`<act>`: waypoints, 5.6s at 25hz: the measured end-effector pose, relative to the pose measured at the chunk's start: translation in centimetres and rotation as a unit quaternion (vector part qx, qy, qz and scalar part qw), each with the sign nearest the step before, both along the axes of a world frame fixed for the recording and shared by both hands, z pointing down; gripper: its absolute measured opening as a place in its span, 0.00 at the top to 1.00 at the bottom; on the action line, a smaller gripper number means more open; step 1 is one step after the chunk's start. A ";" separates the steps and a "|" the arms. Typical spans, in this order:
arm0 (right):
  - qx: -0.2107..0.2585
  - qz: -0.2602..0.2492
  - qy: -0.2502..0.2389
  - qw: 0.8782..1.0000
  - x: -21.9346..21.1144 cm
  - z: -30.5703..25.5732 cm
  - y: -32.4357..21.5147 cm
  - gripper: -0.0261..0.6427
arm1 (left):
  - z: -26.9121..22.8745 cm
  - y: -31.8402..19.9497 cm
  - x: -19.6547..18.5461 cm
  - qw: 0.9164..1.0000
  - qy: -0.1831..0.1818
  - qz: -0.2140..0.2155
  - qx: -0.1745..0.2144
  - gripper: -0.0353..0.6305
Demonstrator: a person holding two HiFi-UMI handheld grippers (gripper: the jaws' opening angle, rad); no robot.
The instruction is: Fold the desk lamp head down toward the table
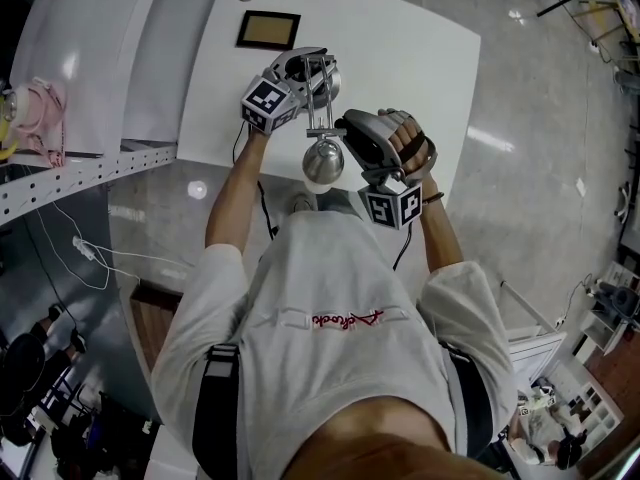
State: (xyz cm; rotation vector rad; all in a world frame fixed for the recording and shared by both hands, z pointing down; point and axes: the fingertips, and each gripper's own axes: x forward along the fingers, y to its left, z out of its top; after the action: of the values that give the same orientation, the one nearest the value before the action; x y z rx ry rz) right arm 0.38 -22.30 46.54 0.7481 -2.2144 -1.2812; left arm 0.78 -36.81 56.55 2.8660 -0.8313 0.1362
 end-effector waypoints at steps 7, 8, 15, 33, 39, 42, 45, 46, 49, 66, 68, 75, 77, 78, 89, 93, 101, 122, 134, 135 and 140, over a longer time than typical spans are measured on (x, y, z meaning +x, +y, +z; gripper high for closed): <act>0.026 -0.045 0.013 0.999 -2.4 -1.5 -0.3 0.64 | 0.2 0.0 -0.2 1.000 0.000 -0.002 -0.003 0.74; 0.029 -0.054 0.017 0.998 -2.9 -1.5 -0.2 0.64 | 0.2 0.0 -0.1 1.000 0.000 -0.002 -0.003 0.74; 0.037 -0.088 0.021 0.995 -5.4 -1.6 0.2 0.63 | 0.0 0.0 0.0 1.000 -0.001 -0.003 -0.002 0.74; 0.055 -0.093 -0.002 0.994 -6.1 -2.3 0.1 0.87 | 0.1 0.0 -0.2 1.000 -0.002 0.000 -0.002 0.74; 0.037 -0.106 0.004 0.994 -5.9 -1.0 1.0 0.85 | 0.4 0.1 -0.1 1.000 -0.006 0.002 -0.005 0.74; 0.036 -0.105 0.003 0.994 -5.9 -0.1 1.6 0.83 | 0.1 0.1 -0.1 1.000 -0.005 0.003 -0.003 0.74; 0.045 -0.103 0.001 0.994 -6.0 0.2 1.6 0.83 | 0.1 0.1 -0.1 1.000 -0.004 0.002 -0.003 0.74; 0.047 -0.104 0.003 0.993 -6.0 0.5 1.7 0.83 | 0.1 0.1 -0.1 1.000 -0.004 0.002 -0.003 0.74; 0.060 -0.105 0.007 0.993 -5.9 1.2 1.9 0.81 | 0.1 0.1 0.0 1.000 -0.005 0.002 -0.003 0.74; 0.060 -0.098 0.030 0.993 -5.8 2.6 1.8 0.74 | 0.1 0.2 -0.1 1.000 -0.009 0.002 -0.014 0.72; 0.044 -0.094 0.026 0.994 -5.5 2.6 1.7 0.70 | -0.1 0.4 -0.4 1.000 -0.010 -0.001 -0.012 0.71; 0.029 -0.047 0.021 0.998 -3.0 2.9 1.6 0.67 | -0.6 1.4 -1.8 1.000 -0.006 -0.013 -0.010 0.68; 0.022 -0.029 0.022 0.999 -2.0 3.1 1.3 0.67 | -0.9 1.6 -2.4 1.000 -0.005 -0.019 -0.007 0.68; 0.016 -0.019 0.022 0.999 -1.5 3.3 1.1 0.67 | -0.9 1.6 -2.8 1.000 -0.004 -0.024 -0.007 0.68; 0.003 0.054 0.008 0.999 1.3 3.4 0.6 0.92 | -1.4 4.1 -7.4 0.997 -0.027 -0.074 0.008 0.91; -0.006 0.061 0.005 0.998 1.2 3.7 1.1 0.92 | -2.1 4.9 -7.4 0.997 -0.022 -0.075 0.013 0.91; -0.106 0.100 -0.121 0.982 1.9 2.7 0.8 0.92 | -2.5 6.2 -7.5 0.997 -0.016 -0.081 0.013 0.91; -0.329 0.182 -0.466 0.801 5.4 2.4 2.7 0.92 | -5.4 12.7 -8.0 0.994 -0.011 -0.097 0.042 0.91; -0.325 0.204 -0.464 0.798 5.0 3.2 9.7 0.92 | -5.6 20.8 -9.1 0.992 -0.007 -0.117 0.045 0.91; -0.325 0.206 -0.464 0.798 5.0 3.4 10.3 0.92 | -5.6 21.5 -9.0 0.992 -0.007 -0.119 0.045 0.91; -0.318 0.217 -0.469 0.795 6.0 3.5 13.2 0.92 | -6.1 25.2 -8.9 0.990 0.011 -0.131 0.045 0.91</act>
State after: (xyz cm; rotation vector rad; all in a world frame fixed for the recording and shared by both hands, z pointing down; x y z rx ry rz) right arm 6.35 -9.09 50.01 1.6863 -2.6499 0.2009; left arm -8.16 -11.61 50.45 2.7995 -1.2296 0.0371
